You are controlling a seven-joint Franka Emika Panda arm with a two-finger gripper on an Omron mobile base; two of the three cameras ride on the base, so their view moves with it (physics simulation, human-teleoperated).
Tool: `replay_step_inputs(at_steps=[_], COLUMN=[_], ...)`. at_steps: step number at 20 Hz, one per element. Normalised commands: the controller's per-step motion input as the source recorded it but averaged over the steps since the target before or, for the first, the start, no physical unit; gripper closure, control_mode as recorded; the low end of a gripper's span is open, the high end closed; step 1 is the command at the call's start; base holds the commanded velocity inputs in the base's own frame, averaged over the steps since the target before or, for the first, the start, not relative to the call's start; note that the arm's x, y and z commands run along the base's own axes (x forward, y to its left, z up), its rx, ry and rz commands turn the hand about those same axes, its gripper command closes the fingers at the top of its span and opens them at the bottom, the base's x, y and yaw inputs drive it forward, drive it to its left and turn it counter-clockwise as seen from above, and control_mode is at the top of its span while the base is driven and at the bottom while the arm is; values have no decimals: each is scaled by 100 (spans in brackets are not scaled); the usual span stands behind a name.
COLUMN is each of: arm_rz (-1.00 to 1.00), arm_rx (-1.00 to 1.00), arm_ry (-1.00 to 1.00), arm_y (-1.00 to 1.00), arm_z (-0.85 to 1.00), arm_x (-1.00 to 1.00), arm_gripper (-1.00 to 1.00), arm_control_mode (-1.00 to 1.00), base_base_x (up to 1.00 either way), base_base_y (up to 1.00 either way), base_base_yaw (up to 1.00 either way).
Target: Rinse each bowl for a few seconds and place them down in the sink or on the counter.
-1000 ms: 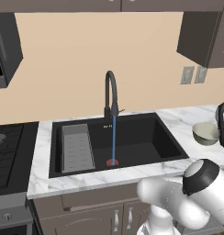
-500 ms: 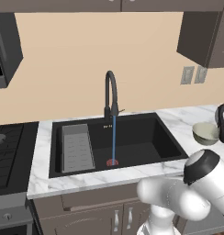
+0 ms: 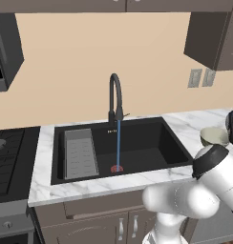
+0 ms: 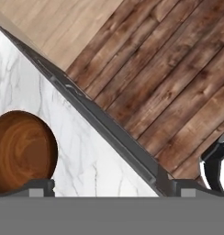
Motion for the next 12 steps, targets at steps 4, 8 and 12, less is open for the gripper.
replay_step_inputs(at_steps=[4,8,12], arm_rz=[0,0,0], arm_rx=[0,0,0], arm_ry=[1,4,6], arm_y=[-13,-5,-5], arm_z=[-5,-5,-7], arm_x=[13,21,24], arm_gripper=[-100,-100,-100], arm_control_mode=[-100,-100,-100], base_base_x=[0,0,0], base_base_y=[0,0,0], base_base_yaw=[0,0,0])
